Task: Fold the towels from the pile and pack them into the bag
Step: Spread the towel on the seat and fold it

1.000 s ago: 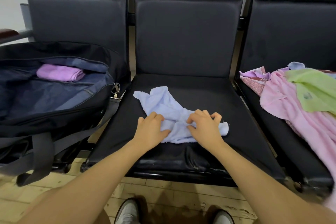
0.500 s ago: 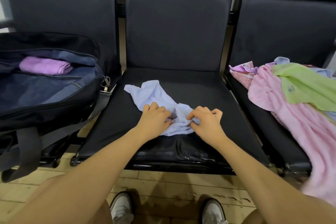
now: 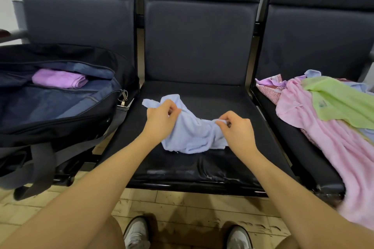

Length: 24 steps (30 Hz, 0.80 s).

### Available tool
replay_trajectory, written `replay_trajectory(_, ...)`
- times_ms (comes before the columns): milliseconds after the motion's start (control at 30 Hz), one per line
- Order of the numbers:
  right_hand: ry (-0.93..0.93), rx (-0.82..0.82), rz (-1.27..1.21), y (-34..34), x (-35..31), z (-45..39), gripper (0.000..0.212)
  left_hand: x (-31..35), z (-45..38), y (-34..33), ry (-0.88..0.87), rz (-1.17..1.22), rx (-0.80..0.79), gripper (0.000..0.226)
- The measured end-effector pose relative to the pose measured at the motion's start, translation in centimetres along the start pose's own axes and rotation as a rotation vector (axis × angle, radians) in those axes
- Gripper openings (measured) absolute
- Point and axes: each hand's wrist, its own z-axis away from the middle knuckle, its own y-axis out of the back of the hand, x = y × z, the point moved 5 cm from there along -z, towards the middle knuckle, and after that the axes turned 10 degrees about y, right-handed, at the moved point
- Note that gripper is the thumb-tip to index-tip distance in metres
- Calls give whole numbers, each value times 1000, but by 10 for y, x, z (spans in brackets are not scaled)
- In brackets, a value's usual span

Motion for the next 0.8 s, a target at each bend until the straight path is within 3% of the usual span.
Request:
replay_trajectory(233,-31,178,-363,35,-37,-18,7,26,-10,44,-33,88,53,15)
replay_trajectory(567,-74,547,-418,111,-88,-79,4,106,-49,125,-10,206,249,15)
replay_trajectory(700,-69,649,-442,144,-107,-103,6,125,-59,154,77,456,335,4)
replay_trajectory(800,-80,708,-486,163,-113,-117,12,137,-64,177,94,569,366,19)
